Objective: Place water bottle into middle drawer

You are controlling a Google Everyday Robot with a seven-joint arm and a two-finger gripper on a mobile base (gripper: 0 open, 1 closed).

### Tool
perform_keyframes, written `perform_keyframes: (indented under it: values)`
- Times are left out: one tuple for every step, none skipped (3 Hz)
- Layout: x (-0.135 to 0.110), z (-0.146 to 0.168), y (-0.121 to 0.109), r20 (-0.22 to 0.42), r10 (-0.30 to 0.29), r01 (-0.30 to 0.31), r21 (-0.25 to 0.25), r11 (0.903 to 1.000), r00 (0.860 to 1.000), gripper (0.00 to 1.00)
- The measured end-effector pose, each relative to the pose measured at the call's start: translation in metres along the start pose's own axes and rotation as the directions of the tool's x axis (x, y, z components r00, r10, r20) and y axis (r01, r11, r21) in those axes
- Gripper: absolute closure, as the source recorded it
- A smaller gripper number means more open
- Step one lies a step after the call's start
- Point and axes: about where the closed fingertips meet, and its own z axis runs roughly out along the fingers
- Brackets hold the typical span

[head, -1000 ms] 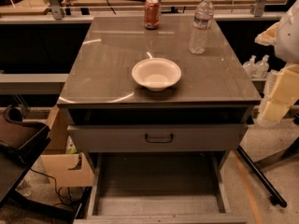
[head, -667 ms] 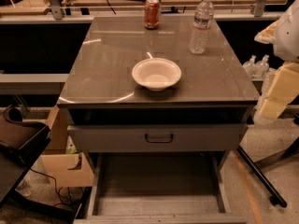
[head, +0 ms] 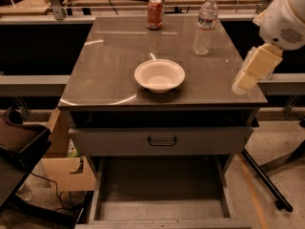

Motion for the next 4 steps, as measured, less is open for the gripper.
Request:
perform_keyframes:
  values:
    - [-0.012,0.022,-0.039,0.092,0.085,-0.092,0.068,0.9934,0.992,0.0]
    - [-0.016,0.036,-0.065,0.179,0.172,-0.196,0.128,0.9721,0.969,0.0]
    - [-0.022,0.048,-0.081,0.295,0.24,-0.296,0.164,0.941,0.925,0.0]
    - [-0.03,0.055,-0.09,0.411,0.272,-0.372,0.185,0.9094,0.87,0.0]
